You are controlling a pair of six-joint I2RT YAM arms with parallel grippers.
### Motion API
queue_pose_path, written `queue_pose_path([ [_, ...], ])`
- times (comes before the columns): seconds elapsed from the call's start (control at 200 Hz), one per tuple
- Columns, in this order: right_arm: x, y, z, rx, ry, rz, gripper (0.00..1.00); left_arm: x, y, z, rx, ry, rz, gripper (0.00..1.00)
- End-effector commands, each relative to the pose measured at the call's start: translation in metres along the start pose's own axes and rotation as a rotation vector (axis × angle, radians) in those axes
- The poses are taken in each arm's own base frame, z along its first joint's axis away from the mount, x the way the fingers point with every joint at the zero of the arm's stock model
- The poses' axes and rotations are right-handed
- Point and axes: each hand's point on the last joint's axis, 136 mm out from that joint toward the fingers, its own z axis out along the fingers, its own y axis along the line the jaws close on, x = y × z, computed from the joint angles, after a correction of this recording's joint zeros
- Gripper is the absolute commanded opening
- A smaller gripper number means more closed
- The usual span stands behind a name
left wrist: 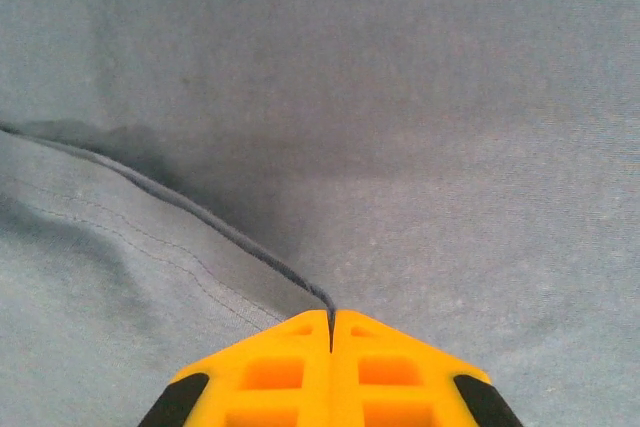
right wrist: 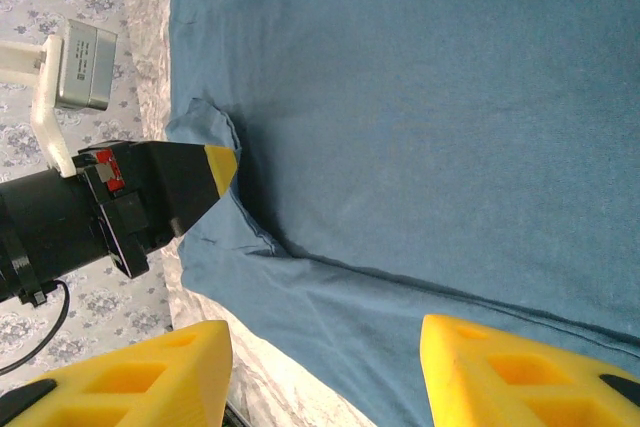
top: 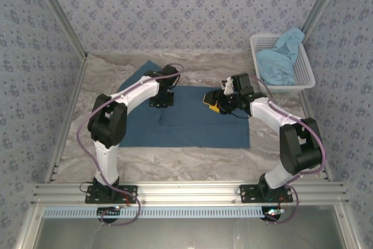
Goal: Fold and stack the t-shirts
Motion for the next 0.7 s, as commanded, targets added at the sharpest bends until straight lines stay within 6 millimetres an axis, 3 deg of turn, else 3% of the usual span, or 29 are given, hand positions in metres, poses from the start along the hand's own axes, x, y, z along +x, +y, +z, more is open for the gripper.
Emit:
queue_pose_path([
  [0.0, -0.004, 0.007, -0.001, -0.017, 0.005, -0.002, 0.55, 0.000, -0.013, -0.003, 0.039, -0.010, 0.043, 0.00],
  [0.12, -0.002, 0.006, -0.001, -0.012, 0.010, 0.004, 0.55, 0.005, -0.011, 0.003, 0.023, 0.010, 0.050, 0.00],
  [0.16, -0.002, 0.004, -0.001, -0.006, 0.014, 0.008, 0.55, 0.006, -0.012, 0.003, 0.030, 0.012, 0.057, 0.06],
  [0.22, 0.000, 0.003, -0.001, 0.000, 0.022, 0.012, 0.55, 0.006, -0.012, 0.002, 0.034, 0.011, 0.063, 0.23],
  [0.285, 0.002, 0.002, -0.003, 0.007, 0.024, 0.016, 0.55, 0.007, -0.008, -0.002, 0.018, 0.006, 0.069, 0.52],
  [0.385, 0.004, -0.004, -0.007, 0.030, 0.026, 0.017, 0.55, 0.005, 0.005, -0.014, -0.003, -0.025, 0.044, 0.66],
  [0.555, 0.011, -0.023, -0.021, 0.125, 0.028, 0.022, 0.53, 0.010, 0.058, -0.035, 0.014, -0.036, -0.221, 0.63],
  [0.695, 0.031, -0.051, -0.031, 0.239, 0.080, 0.062, 0.47, 0.030, 0.103, -0.019, 0.092, 0.047, -0.502, 0.46],
])
